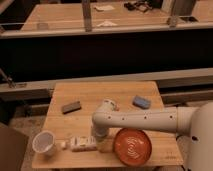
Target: Place the bottle in the ceramic bowl
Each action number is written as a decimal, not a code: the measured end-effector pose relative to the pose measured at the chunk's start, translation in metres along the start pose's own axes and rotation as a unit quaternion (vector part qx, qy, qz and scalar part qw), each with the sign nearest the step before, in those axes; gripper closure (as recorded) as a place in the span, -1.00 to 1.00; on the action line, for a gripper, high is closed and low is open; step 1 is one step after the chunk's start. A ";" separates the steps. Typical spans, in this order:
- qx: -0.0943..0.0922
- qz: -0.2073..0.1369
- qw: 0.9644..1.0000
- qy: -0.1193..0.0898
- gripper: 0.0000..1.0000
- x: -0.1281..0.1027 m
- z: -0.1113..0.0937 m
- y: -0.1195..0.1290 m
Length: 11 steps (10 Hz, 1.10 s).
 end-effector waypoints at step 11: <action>-0.002 -0.017 1.000 -0.008 0.94 -0.010 0.002 -0.003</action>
